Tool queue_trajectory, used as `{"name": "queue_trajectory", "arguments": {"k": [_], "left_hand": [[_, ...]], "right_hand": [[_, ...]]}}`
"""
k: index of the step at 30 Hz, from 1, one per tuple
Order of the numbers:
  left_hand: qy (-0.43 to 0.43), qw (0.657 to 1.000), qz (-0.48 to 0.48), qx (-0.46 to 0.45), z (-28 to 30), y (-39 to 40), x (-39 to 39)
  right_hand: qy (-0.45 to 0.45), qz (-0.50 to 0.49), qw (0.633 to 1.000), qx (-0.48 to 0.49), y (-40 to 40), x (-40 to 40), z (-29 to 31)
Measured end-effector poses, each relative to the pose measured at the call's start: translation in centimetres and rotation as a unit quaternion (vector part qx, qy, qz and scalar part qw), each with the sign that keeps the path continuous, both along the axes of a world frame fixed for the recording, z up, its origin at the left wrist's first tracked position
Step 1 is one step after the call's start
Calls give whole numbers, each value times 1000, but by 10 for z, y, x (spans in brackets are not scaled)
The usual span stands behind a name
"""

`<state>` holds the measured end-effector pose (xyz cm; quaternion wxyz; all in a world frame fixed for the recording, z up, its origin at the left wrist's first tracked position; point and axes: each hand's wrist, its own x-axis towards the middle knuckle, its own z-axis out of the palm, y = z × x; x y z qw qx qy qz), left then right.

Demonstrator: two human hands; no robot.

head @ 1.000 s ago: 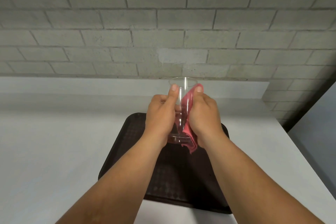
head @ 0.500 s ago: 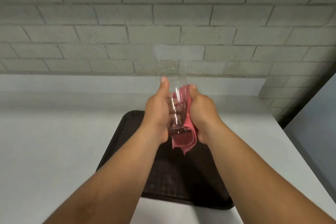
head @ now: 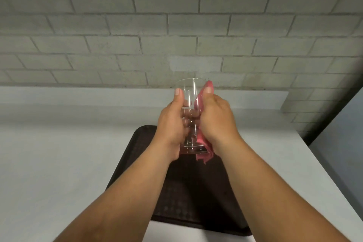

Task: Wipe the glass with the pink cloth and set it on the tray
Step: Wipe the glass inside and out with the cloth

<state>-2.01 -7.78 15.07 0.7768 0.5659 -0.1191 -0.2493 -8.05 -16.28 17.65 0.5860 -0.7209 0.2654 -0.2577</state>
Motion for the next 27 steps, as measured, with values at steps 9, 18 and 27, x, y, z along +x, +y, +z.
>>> {"name": "queue_trajectory", "arguments": {"k": [9, 18, 27], "left_hand": [[-14, 995, 82, 56, 4, 0, 3], [-57, 998, 23, 32, -6, -1, -1], [-105, 980, 86, 147, -11, -3, -6]], "right_hand": [[-2, 43, 999, 27, 24, -25, -25], [-25, -10, 999, -37, 7, -8, -6], [4, -22, 991, 129, -2, -9, -24]]}}
